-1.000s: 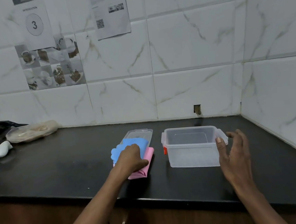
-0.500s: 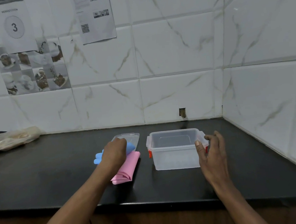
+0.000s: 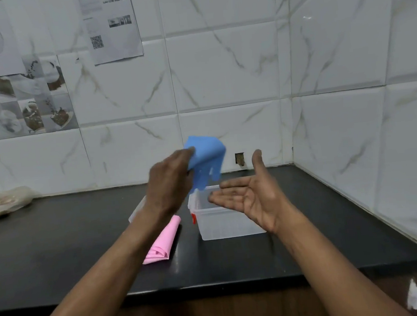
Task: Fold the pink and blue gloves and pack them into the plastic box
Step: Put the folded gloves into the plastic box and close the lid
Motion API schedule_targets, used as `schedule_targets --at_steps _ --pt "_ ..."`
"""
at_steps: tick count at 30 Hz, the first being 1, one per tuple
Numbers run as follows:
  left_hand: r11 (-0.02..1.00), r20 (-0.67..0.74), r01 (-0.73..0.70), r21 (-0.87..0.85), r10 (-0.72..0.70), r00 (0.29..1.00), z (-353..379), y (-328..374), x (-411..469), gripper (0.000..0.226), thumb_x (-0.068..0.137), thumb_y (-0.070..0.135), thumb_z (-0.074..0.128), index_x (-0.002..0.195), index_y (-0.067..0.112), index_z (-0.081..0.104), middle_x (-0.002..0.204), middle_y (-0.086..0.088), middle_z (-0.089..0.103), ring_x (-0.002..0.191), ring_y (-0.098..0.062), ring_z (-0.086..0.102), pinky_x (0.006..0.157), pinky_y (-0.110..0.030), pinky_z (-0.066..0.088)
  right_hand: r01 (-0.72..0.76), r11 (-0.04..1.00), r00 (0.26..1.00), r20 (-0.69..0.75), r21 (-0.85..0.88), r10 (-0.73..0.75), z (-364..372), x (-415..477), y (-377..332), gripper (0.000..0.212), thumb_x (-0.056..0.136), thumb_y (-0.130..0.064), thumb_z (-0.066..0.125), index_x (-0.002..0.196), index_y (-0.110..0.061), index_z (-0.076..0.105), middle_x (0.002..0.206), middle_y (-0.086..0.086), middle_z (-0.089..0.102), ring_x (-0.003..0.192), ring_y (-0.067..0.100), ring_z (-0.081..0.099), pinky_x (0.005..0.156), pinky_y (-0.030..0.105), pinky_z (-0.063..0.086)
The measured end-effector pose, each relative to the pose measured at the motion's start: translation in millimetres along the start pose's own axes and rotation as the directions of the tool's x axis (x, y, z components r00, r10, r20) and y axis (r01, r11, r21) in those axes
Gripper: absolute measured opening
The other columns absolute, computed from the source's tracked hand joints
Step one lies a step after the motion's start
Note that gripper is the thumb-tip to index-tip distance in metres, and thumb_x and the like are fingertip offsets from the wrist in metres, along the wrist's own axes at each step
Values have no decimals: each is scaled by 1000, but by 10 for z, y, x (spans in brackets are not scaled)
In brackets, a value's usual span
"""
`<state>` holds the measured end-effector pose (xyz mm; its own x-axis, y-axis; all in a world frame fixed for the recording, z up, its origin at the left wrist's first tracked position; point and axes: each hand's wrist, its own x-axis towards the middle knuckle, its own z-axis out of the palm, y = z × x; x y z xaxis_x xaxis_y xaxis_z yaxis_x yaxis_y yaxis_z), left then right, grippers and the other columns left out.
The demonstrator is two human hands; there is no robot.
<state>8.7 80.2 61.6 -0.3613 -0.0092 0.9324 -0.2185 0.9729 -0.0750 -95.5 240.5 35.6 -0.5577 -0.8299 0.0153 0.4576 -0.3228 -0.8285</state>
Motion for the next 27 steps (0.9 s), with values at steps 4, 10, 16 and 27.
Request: schedule_targets --at_steps 4,10,16,27 --pt "947 -17 -300 -115 300 954 147 267 -229 38 66 -5 70 103 0 74 102 -14 75 83 -29 74 65 -36 61 -126 932 992 67 339 110 -41 56 -242 91 81 -62 63 138 5 43 126 32 58 114 47 59 90 57 50" --pt "831 -37 -526 -182 528 848 269 121 -423 31 84 -11 64 112 -3 70 121 -14 69 115 -26 65 96 -43 53 -174 985 985 -25 -20 173 -276 21 -314 68 62 -30 86 120 -2 63 113 21 70 99 37 70 83 54 56" --pt "843 4 -522 -130 527 850 172 94 -420 47 91 4 62 136 5 50 146 -17 47 141 -30 37 115 -54 29 141 962 986 116 -234 -116 -238 56 -297 49 73 4 71 120 7 61 118 25 66 102 36 65 91 48 54" --pt "-257 809 781 -569 -6 588 -91 64 -192 55 81 25 75 130 5 59 133 -14 62 118 -28 62 101 -41 50 394 850 918 190 -348 -348 -250 201 -311 51 71 -8 79 119 -1 62 116 18 69 107 33 67 89 43 56"
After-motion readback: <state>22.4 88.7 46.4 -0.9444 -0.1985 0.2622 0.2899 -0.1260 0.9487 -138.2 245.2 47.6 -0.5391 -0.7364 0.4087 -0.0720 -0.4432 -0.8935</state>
